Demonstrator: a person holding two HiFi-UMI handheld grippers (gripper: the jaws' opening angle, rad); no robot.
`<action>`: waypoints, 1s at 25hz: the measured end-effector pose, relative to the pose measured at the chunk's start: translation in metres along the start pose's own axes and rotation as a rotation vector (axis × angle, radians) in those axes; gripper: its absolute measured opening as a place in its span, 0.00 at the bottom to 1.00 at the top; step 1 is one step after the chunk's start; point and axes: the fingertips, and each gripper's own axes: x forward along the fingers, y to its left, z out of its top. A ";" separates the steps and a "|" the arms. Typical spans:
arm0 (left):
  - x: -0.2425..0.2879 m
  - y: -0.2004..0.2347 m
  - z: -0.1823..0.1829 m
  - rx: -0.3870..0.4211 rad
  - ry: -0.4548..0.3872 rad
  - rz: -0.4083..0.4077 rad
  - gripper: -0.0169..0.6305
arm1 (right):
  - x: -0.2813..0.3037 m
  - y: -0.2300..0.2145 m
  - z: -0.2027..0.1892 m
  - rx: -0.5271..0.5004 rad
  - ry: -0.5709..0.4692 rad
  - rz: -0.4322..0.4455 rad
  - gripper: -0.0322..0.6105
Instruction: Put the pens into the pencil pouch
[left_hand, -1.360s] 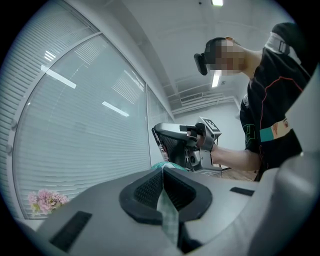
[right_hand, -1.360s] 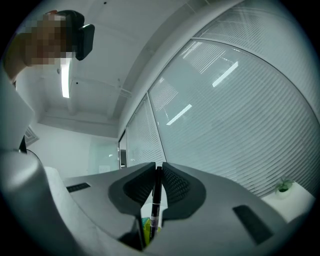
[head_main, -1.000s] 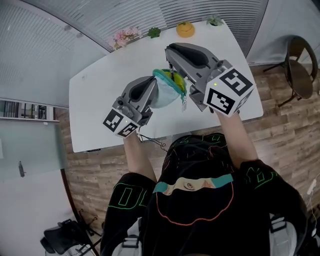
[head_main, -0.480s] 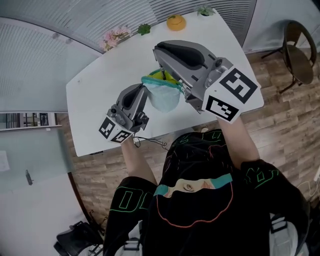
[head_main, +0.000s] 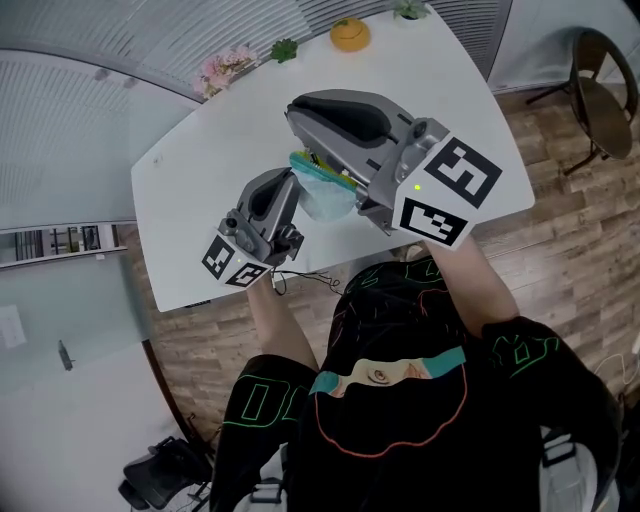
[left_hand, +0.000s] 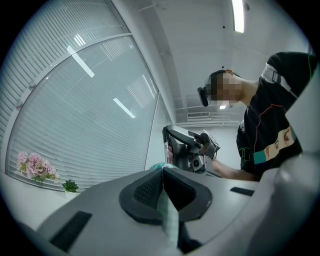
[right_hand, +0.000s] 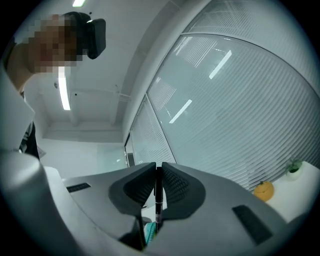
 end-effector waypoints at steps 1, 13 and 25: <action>-0.001 0.001 0.001 -0.001 -0.007 0.002 0.04 | 0.002 0.000 -0.005 -0.004 0.015 0.005 0.11; -0.006 0.017 0.003 0.027 -0.002 0.065 0.04 | 0.008 -0.016 -0.074 0.012 0.302 0.014 0.12; -0.011 0.035 -0.007 0.024 0.030 0.116 0.04 | -0.002 -0.026 -0.141 -0.071 0.663 0.061 0.12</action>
